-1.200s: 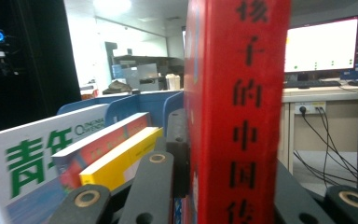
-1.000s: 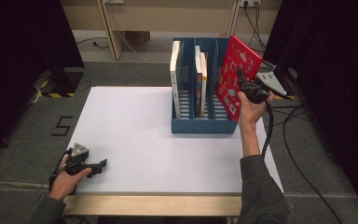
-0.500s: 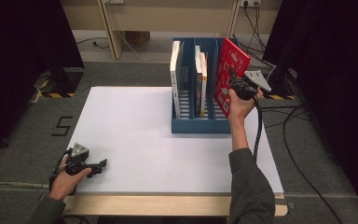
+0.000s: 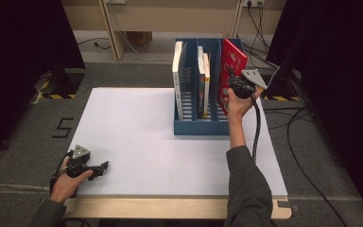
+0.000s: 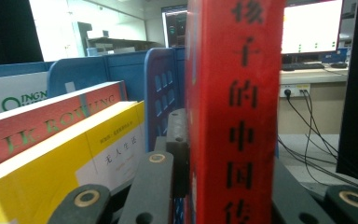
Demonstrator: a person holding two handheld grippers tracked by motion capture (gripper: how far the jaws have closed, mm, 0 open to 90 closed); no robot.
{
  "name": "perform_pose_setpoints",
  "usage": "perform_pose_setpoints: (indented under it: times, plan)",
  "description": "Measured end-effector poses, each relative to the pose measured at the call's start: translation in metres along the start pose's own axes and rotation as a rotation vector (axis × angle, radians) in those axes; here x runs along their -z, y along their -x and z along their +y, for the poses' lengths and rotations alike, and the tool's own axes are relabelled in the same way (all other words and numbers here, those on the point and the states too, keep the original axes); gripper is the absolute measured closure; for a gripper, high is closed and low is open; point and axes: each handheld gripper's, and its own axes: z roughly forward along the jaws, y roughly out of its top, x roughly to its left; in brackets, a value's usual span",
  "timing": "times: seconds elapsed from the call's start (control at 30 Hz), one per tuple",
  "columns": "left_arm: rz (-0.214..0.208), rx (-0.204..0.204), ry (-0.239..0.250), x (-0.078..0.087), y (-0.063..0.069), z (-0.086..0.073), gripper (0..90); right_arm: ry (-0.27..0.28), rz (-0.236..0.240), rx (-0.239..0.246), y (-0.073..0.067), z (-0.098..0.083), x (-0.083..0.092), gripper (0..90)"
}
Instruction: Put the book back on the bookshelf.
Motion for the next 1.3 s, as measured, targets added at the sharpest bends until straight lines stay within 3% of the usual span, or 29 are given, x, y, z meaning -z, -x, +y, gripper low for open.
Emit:
perform_pose_setpoints:
  times: [0.3,0.43,0.73,1.3]
  plan:
    - [0.0,0.0,0.0,0.0,0.0,0.0,13.4,-0.009,-0.019,-0.016,0.002,-0.012,-0.01,79.2]
    - [0.0,0.0,0.0,0.0,0.0,0.0,13.3,-0.005,-0.007,-0.018,0.0,-0.014,-0.012,78.7]
    - [0.001,-0.001,-0.001,0.0,0.0,0.0,13.4,-0.085,-0.012,-0.011,-0.003,-0.022,-0.016,77.8]
    - [0.002,-0.001,0.0,0.0,0.0,0.0,13.4,-0.109,0.035,-0.031,-0.003,-0.016,-0.003,75.6]
